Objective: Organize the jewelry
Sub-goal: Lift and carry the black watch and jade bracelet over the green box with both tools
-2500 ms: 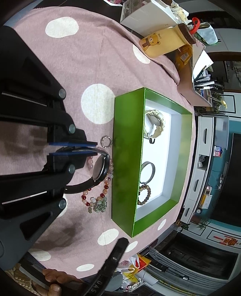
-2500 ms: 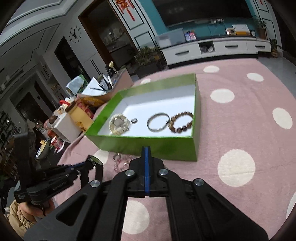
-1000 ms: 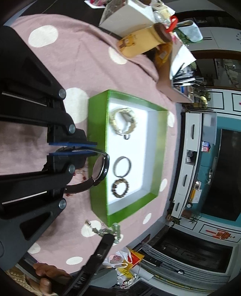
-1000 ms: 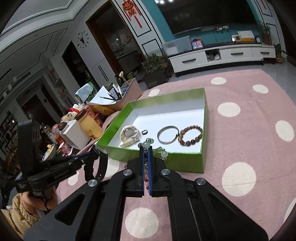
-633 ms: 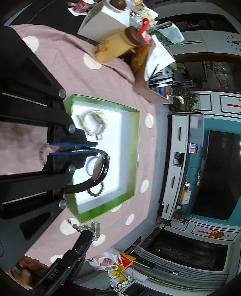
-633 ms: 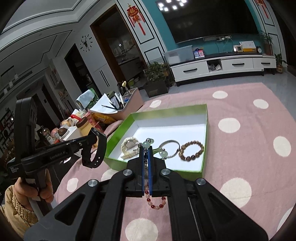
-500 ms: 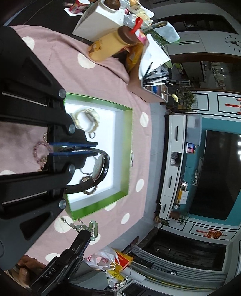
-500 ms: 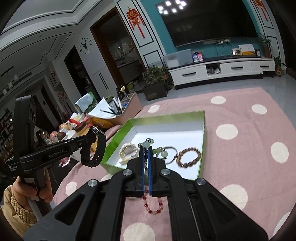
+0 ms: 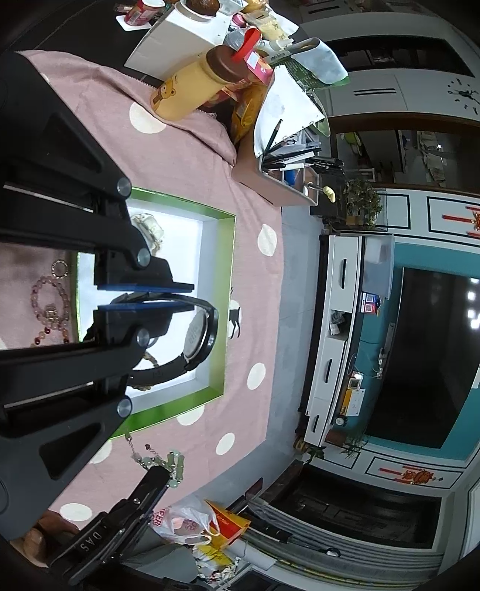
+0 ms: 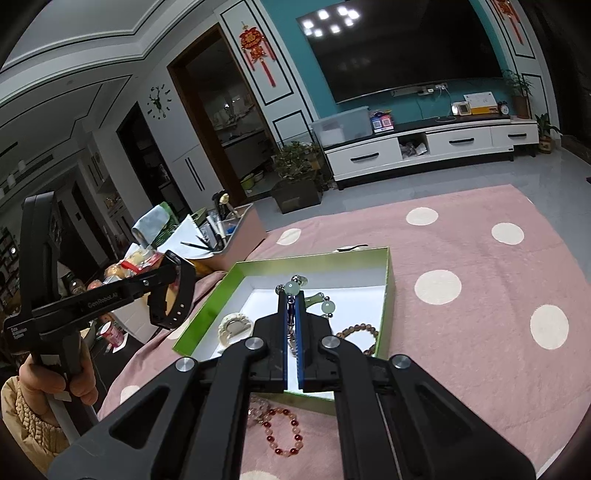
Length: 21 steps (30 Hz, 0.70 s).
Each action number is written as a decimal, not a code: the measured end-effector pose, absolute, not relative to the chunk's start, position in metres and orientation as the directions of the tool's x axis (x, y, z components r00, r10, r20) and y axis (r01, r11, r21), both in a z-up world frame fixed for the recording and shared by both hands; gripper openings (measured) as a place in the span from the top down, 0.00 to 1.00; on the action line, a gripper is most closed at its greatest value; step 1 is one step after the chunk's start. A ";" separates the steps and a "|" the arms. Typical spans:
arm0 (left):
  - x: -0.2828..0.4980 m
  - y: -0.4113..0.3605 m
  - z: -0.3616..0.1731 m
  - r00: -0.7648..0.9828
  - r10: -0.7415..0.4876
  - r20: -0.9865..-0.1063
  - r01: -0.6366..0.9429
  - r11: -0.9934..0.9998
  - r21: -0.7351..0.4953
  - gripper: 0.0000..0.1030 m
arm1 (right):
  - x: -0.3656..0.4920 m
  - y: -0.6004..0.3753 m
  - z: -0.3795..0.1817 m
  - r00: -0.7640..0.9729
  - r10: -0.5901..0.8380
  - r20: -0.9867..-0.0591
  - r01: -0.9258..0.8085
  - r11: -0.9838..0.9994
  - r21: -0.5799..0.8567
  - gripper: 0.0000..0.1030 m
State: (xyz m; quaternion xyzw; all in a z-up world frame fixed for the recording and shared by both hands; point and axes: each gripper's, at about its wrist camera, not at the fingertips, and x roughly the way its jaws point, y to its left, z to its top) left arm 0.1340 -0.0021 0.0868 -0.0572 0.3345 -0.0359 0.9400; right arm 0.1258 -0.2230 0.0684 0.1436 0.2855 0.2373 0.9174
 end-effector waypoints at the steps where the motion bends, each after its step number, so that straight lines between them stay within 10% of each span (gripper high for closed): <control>1: 0.137 -0.002 0.086 0.772 -0.103 -0.627 0.025 0.991 -0.133 0.96 | 0.129 -0.224 0.067 0.724 0.514 -0.460 -0.347 0.847 0.402 0.97; 21: 0.190 -0.014 0.061 0.732 -0.047 -0.679 -0.022 0.995 -0.092 0.96 | 0.171 -0.221 0.047 0.701 0.468 -0.538 -0.319 0.881 0.350 0.97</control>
